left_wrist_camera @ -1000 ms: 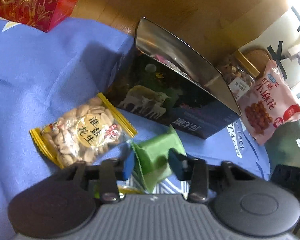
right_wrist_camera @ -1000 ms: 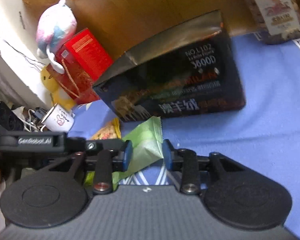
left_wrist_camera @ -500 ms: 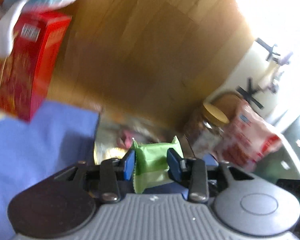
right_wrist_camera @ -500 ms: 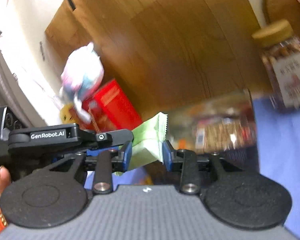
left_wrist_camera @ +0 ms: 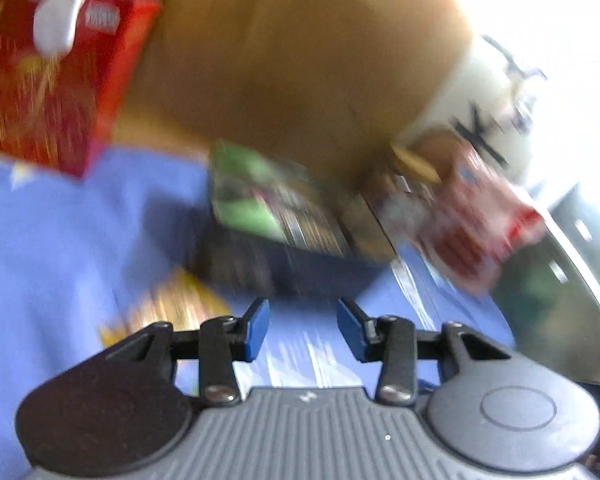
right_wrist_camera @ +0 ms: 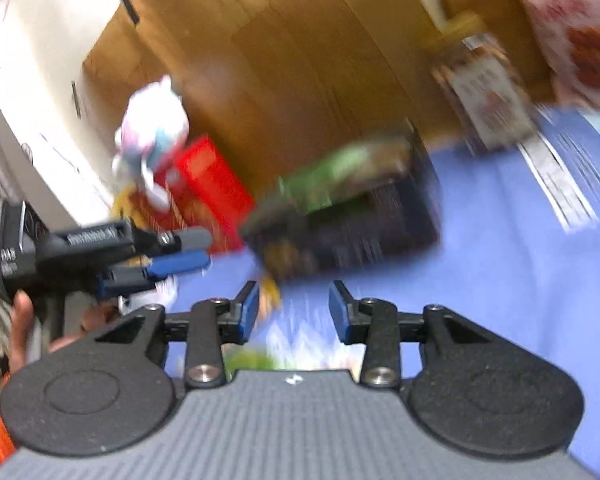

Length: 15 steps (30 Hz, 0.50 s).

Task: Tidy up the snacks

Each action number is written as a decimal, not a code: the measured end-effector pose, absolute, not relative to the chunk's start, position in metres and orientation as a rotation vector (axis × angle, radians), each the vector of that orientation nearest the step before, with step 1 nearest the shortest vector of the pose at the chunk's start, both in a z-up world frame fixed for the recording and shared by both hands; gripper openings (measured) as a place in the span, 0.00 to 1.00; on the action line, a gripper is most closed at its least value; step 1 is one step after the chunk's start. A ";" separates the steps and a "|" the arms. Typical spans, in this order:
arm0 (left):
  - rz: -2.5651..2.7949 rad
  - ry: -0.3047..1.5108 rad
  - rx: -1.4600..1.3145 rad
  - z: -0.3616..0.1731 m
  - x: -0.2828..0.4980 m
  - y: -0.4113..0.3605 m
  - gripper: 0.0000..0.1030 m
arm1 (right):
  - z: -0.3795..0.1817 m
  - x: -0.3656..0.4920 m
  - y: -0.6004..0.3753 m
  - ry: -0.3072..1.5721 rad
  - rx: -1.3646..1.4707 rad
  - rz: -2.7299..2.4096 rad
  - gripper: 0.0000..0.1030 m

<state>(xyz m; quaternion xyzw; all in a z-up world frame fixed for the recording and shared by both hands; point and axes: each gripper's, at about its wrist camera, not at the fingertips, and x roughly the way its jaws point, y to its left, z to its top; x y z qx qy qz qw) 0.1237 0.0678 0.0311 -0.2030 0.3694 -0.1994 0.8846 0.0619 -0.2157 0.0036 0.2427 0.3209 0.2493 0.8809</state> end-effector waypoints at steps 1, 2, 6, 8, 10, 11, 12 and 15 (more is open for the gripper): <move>-0.443 0.781 -0.428 0.024 0.111 0.065 0.37 | -0.001 0.049 -0.213 0.677 0.499 0.512 0.44; -0.465 0.783 -0.437 0.018 0.098 0.063 0.37 | -0.006 0.039 -0.213 0.688 0.497 0.505 0.44; -0.448 0.758 -0.482 0.007 0.063 0.072 0.37 | -0.025 0.030 -0.220 0.759 0.597 0.440 0.44; -0.396 0.750 -0.509 0.005 0.057 0.085 0.37 | -0.033 0.031 -0.223 0.778 0.661 0.431 0.45; -0.357 0.752 -0.546 0.007 0.051 0.102 0.37 | -0.043 0.034 -0.220 0.823 0.751 0.459 0.41; -0.342 0.747 -0.555 0.008 0.049 0.108 0.37 | -0.046 0.037 -0.216 0.835 0.780 0.478 0.35; -0.329 0.743 -0.557 0.008 0.046 0.112 0.37 | -0.046 0.041 -0.209 0.836 0.758 0.471 0.11; -0.316 0.742 -0.565 0.009 0.042 0.117 0.37 | -0.025 0.033 -0.196 0.696 0.452 0.262 0.11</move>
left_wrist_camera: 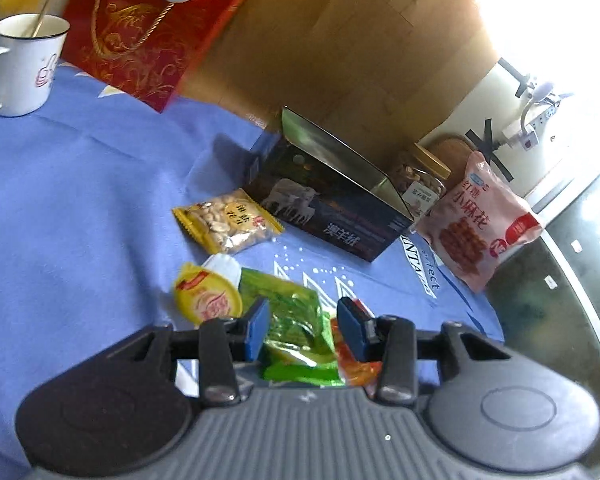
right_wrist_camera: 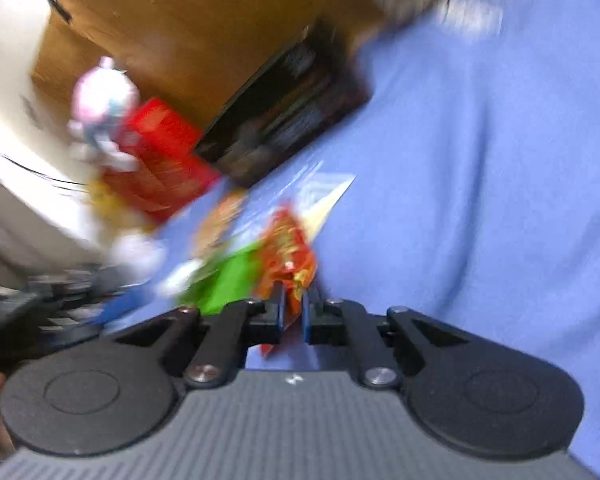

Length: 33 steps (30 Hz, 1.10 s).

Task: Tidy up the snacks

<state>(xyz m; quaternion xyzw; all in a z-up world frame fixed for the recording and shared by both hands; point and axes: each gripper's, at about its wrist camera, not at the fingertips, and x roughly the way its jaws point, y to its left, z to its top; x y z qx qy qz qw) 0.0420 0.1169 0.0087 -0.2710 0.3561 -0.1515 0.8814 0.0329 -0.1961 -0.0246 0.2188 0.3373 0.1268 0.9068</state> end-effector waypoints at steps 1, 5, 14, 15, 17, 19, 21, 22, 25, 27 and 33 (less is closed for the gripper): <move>-0.323 0.741 -0.561 0.009 0.039 0.118 0.37 | -0.017 0.028 -0.193 0.653 0.361 0.171 0.19; -0.335 0.747 -0.564 -0.002 0.028 0.123 0.37 | 0.003 0.005 -0.187 0.560 0.329 0.240 0.29; -0.325 0.792 -0.539 -0.025 0.039 0.106 0.47 | -0.006 0.004 -0.112 0.641 0.079 0.530 0.37; -0.327 0.803 -0.528 -0.026 0.042 0.103 0.47 | -0.006 0.011 -0.104 0.648 0.064 0.542 0.47; -0.373 0.841 -0.524 -0.032 0.052 0.092 0.43 | -0.013 0.023 -0.095 0.677 0.037 0.560 0.48; -0.354 0.846 -0.469 -0.034 0.056 0.082 0.40 | -0.010 0.025 -0.093 0.650 0.006 0.528 0.26; -0.386 0.847 -0.430 -0.033 0.056 0.073 0.34 | -0.007 0.021 -0.107 0.646 0.032 0.507 0.23; -0.423 0.863 -0.442 -0.032 0.056 0.070 0.34 | -0.006 0.016 -0.118 0.643 0.052 0.491 0.22; -0.490 0.868 -0.420 -0.029 0.047 0.050 0.34 | -0.003 -0.005 -0.149 0.630 0.121 0.460 0.19; -0.537 0.869 -0.410 -0.028 0.040 0.033 0.34 | 0.000 -0.022 -0.167 0.597 0.117 0.413 0.19; -0.579 0.912 -0.372 -0.040 0.032 -0.006 0.35 | -0.012 -0.026 -0.194 0.603 0.133 0.344 0.21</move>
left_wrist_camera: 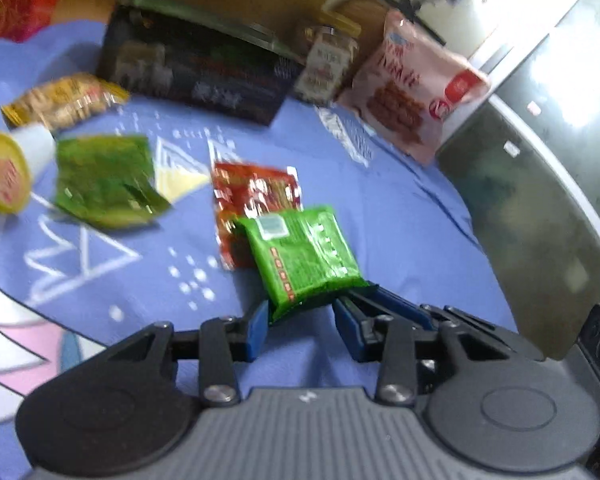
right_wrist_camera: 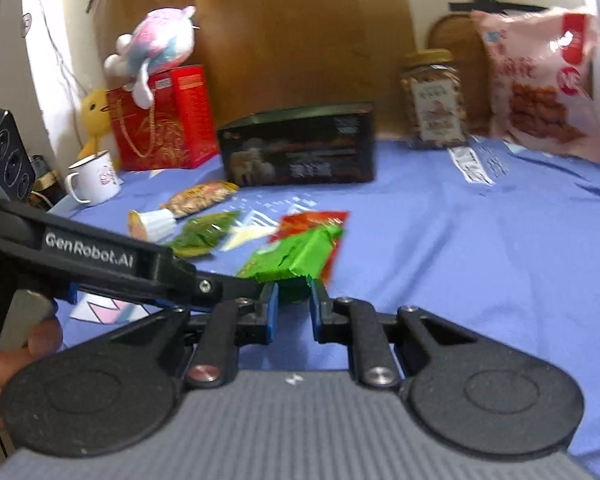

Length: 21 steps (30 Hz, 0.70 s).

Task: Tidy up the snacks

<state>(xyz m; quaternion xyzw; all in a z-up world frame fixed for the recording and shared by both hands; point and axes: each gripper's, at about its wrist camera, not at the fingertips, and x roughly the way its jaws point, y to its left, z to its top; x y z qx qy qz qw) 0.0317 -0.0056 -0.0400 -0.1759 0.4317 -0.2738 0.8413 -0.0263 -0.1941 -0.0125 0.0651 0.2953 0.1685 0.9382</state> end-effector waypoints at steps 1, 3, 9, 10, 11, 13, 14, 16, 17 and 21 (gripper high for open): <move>-0.579 0.920 -0.379 -0.041 0.031 -0.007 0.35 | -0.015 -0.024 -0.196 0.614 0.149 0.344 0.21; -0.581 0.911 -0.382 -0.038 0.029 -0.005 0.36 | -0.016 -0.026 -0.200 0.617 0.162 0.350 0.21; -0.556 0.845 -0.376 -0.017 0.027 0.001 0.45 | -0.016 -0.033 -0.205 0.603 0.181 0.347 0.25; -0.556 0.840 -0.371 -0.015 0.028 0.001 0.46 | -0.016 -0.035 -0.205 0.602 0.183 0.345 0.26; -0.556 0.839 -0.366 -0.013 0.029 -0.001 0.46 | -0.016 -0.036 -0.207 0.601 0.183 0.343 0.26; -0.568 0.848 -0.359 -0.012 0.034 -0.007 0.46 | -0.017 -0.037 -0.210 0.605 0.188 0.336 0.27; -0.575 0.854 -0.356 -0.013 0.037 -0.010 0.46 | -0.017 -0.038 -0.211 0.605 0.194 0.332 0.27; -0.568 0.863 -0.343 -0.016 0.043 -0.017 0.46 | -0.018 -0.039 -0.215 0.602 0.205 0.326 0.27; -0.554 0.859 -0.333 -0.018 0.046 -0.019 0.45 | -0.018 -0.040 -0.216 0.601 0.208 0.324 0.27; -0.396 0.820 -0.276 -0.019 0.058 -0.014 0.44 | -0.018 -0.041 -0.218 0.594 0.217 0.322 0.27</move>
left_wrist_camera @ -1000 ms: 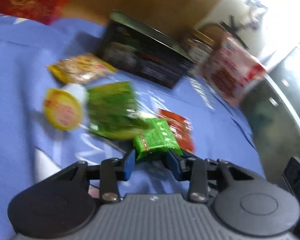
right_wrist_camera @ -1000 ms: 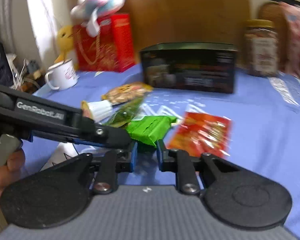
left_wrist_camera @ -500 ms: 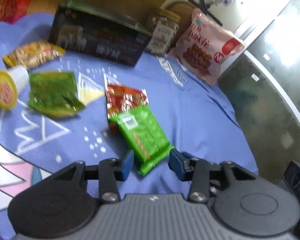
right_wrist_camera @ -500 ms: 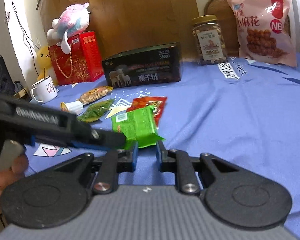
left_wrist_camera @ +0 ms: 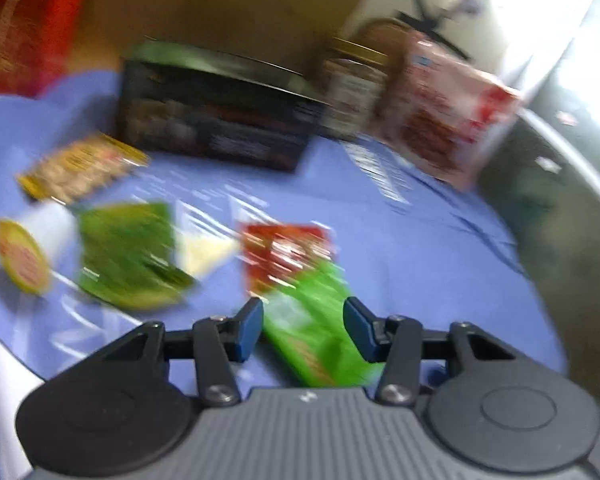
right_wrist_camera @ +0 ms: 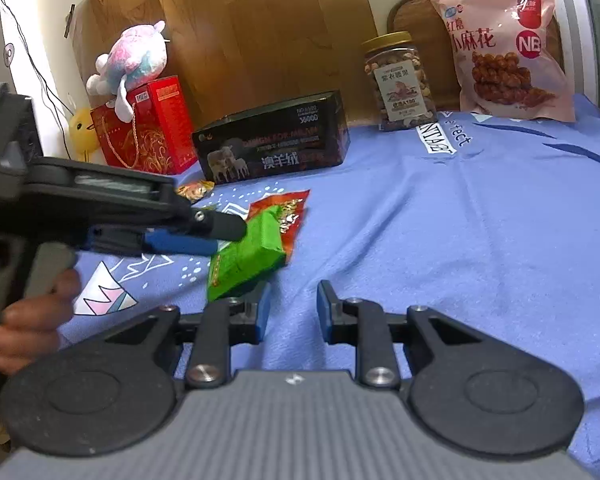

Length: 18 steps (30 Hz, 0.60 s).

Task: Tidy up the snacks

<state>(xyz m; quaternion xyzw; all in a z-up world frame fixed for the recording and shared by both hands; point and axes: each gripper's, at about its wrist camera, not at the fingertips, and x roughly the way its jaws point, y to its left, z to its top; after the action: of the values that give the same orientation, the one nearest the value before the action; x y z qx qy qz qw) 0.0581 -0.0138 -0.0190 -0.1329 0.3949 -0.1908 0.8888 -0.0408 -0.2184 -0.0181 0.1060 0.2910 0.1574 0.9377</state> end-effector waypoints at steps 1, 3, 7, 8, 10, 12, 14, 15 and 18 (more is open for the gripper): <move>-0.382 0.823 -0.291 -0.020 0.062 -0.009 0.44 | -0.018 -0.040 -0.219 0.595 0.221 0.323 0.27; -0.354 0.830 -0.313 -0.023 0.070 0.000 0.44 | -0.018 -0.040 -0.220 0.593 0.223 0.322 0.27; -0.298 0.829 -0.340 -0.029 0.082 0.016 0.43 | -0.017 -0.041 -0.222 0.583 0.232 0.316 0.29; -0.294 0.831 -0.356 -0.029 0.082 0.019 0.43 | -0.017 -0.041 -0.223 0.581 0.233 0.315 0.29; -0.305 0.834 -0.385 -0.027 0.081 0.024 0.43 | -0.016 -0.041 -0.224 0.576 0.239 0.317 0.30; -0.342 0.819 -0.411 -0.020 0.074 0.030 0.43 | -0.014 -0.042 -0.226 0.567 0.247 0.322 0.30; -0.383 0.784 -0.421 -0.008 0.063 0.037 0.43 | -0.011 -0.046 -0.226 0.548 0.250 0.322 0.30; -0.394 0.767 -0.421 -0.002 0.058 0.039 0.43 | -0.010 -0.046 -0.228 0.539 0.250 0.323 0.31; -0.428 0.716 -0.424 0.017 0.044 0.050 0.44 | -0.006 -0.052 -0.236 0.502 0.264 0.313 0.33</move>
<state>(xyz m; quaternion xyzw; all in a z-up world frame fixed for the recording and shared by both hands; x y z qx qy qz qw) 0.0444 0.0499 0.0166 -0.2044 0.3453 -0.2063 0.8924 -0.0518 -0.2361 -0.0059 0.1295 0.2468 0.1539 0.9480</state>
